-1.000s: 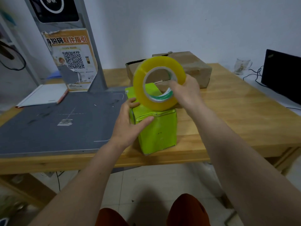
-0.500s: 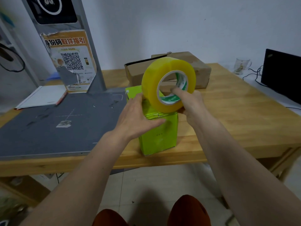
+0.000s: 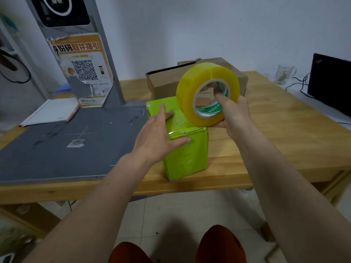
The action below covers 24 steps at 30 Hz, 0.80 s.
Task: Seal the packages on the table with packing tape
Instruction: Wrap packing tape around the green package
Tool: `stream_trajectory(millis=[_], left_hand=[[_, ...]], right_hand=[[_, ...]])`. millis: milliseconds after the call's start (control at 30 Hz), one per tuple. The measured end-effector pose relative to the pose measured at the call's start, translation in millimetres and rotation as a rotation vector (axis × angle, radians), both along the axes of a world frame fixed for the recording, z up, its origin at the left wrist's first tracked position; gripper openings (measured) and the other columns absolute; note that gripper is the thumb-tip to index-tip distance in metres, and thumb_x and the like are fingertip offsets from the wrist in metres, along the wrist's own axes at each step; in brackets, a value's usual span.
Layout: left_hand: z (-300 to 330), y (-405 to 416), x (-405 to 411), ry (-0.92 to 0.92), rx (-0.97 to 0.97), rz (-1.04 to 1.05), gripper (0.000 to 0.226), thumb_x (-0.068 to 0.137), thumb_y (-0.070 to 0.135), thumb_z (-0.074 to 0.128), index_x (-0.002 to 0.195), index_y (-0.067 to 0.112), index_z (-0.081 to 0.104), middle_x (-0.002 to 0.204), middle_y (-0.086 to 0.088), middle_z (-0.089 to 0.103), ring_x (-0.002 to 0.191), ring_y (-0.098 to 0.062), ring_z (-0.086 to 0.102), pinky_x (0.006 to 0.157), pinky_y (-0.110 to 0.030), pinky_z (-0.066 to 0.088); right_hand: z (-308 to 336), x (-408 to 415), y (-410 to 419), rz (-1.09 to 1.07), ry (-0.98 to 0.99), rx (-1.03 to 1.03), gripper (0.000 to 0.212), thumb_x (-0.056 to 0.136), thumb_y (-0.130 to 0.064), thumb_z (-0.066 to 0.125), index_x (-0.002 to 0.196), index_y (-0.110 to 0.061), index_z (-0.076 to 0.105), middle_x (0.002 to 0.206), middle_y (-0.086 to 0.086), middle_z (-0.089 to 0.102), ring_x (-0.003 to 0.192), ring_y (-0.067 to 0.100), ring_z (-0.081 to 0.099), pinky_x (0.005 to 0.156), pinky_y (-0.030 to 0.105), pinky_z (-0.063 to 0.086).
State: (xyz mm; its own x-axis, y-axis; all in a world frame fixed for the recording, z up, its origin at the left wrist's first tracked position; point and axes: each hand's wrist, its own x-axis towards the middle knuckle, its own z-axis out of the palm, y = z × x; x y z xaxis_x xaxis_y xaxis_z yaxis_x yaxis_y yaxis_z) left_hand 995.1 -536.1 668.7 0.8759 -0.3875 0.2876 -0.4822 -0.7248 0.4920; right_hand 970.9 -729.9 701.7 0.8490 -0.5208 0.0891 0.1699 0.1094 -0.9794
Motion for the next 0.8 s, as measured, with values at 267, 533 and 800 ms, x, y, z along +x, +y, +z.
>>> stream_trajectory(millis=[267,533,800], left_hand=[[-1.3,0.0,-4.1,-0.026,0.032,0.019,0.116,0.068,0.064,0.075,0.156,0.020,0.014,0.154,0.012,0.035,0.142,-0.014,0.029,0.113,-0.037,0.029],[31.0,-9.7,-14.0,-0.027,0.300,0.010,0.118,0.065,0.090,0.033,0.156,0.017,0.017,0.152,0.007,0.041,0.148,-0.029,0.020,0.119,-0.044,0.017],[69.7,-72.9,30.1,-0.010,0.178,-0.039,0.042,0.101,0.016,0.036,0.143,0.014,0.041,0.139,-0.014,0.054,0.128,-0.033,0.048,0.101,-0.037,0.040]], right_hand=[[-6.2,-9.8,-40.5,-0.143,-0.024,0.006,0.008,0.088,-0.022,0.070,0.085,-0.027,0.065,0.085,-0.006,0.067,0.077,0.012,0.066,0.039,0.029,0.051],[-26.1,-11.6,-51.7,-0.089,0.053,0.129,0.009,0.088,-0.023,0.071,0.088,-0.025,0.063,0.087,-0.001,0.066,0.076,0.015,0.065,0.040,0.030,0.051],[-37.2,-0.5,-55.5,-0.094,0.095,0.111,0.015,0.082,-0.017,0.077,0.085,-0.023,0.064,0.093,0.005,0.069,0.089,0.025,0.068,0.049,0.036,0.056]])
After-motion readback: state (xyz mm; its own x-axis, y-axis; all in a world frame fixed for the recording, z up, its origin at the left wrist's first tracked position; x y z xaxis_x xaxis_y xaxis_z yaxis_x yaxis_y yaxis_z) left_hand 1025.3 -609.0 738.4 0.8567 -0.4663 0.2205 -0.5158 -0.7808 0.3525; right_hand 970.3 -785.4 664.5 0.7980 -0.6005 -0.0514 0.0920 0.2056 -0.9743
